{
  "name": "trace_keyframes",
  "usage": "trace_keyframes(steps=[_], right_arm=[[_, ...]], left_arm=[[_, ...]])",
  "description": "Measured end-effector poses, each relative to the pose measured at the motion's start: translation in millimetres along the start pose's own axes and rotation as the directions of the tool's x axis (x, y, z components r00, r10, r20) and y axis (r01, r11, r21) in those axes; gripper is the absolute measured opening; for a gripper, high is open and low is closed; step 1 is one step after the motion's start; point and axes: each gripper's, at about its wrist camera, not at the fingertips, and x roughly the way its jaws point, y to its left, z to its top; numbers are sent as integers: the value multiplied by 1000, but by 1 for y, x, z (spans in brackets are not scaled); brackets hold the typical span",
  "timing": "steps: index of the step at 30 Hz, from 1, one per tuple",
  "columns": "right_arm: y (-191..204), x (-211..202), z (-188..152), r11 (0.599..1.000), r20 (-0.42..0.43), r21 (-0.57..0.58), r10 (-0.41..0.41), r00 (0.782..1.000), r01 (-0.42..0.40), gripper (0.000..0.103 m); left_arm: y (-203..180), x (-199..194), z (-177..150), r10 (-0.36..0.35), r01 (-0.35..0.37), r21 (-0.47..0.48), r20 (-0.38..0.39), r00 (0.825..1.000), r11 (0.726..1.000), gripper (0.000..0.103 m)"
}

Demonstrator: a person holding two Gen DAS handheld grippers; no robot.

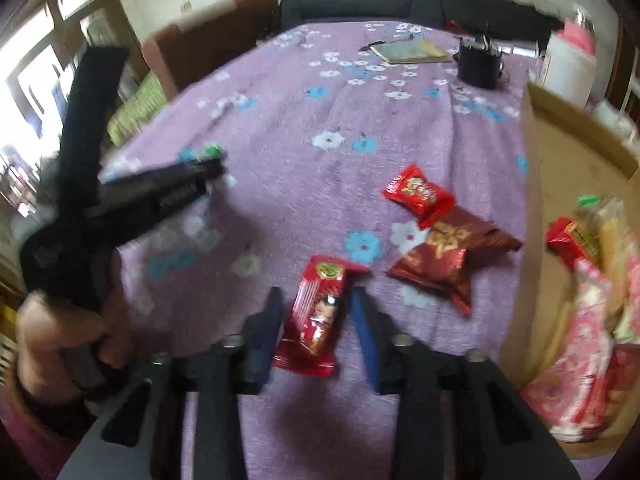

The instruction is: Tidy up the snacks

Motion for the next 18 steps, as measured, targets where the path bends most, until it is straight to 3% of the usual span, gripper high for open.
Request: trace_keyframes(steps=[4,10,18], right_arm=[[1,-2,-1,998,24,-33,-50,998,51,18],[-2,-23,3,994,150,-31,-96,984,102,18],[-26,-29,9,996,186,75,-69,980,56,18]], left_arm=[[0,0,0,-3,3,-1,2,1000,1000,20],[-1,-7,0,-25,25,4,26,999,1000,20],[-6,-23,0,-36,34,22,100,994,999,20]])
